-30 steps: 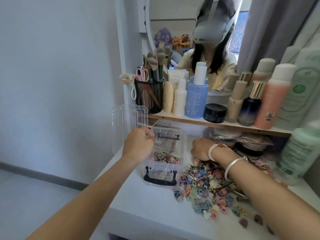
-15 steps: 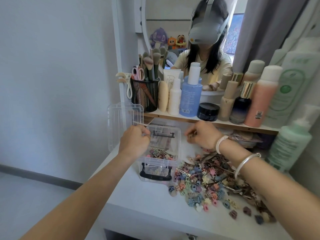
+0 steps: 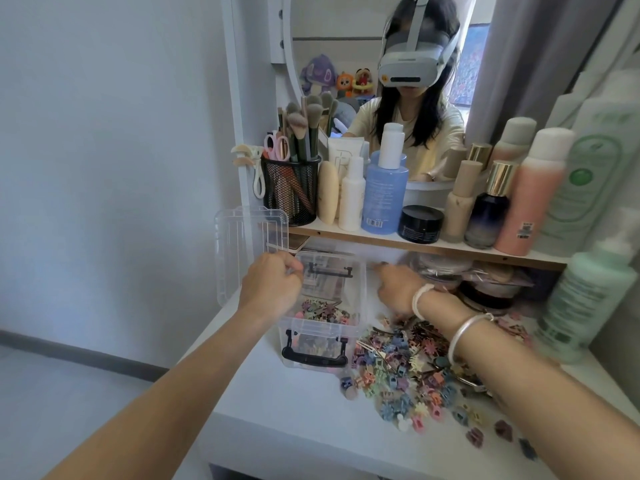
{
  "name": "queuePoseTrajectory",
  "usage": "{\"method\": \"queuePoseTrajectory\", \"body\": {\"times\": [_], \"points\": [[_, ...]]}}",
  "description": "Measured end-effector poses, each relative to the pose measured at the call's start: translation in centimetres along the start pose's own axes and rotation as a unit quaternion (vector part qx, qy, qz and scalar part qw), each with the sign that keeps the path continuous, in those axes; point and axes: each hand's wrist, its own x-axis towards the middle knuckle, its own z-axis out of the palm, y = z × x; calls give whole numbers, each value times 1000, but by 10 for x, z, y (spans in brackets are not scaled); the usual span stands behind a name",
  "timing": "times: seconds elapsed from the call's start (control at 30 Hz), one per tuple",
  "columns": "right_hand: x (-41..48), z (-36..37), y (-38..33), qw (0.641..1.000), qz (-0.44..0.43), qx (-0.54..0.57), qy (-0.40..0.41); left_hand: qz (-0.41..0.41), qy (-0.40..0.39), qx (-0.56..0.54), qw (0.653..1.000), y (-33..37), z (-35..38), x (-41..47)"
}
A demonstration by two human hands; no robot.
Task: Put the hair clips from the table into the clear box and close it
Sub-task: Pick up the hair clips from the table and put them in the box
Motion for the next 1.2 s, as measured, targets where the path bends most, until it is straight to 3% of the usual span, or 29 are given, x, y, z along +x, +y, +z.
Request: {"method": "queuePoseTrajectory", "body": {"times": [0.1,0.23,0.53,0.73,0.8,0.87,0.97,1.1,1.2], "points": [[9,13,6,988,8,-136,-71,1,1,1,1000,-2,0,0],[15,12,7,986,16,-140,-83,6,1,2,1000,-2,0,1],[0,11,20,988,-15,-156,-10,2,1,-2,1000,0,0,0],[-13,-1,24,998,-22,-37,54,1,0,-3,1000,2,-2,-3],[-18,-17,16,991,-35,64,111,-1,0,-2,1000,3,-2,-4],[-25,-37,2,958,-75,243,131,-1,1,-1,1000,4,-1,-4],[-34,-56,-19,895,-146,421,31,0,-2,2,1000,5,0,-5],[-34,-62,-8,920,-97,376,59,7,-7,3,1000,5,0,-7],[-36,-45,17,992,-56,110,35,6,-7,5,1000,5,0,-7]]}}
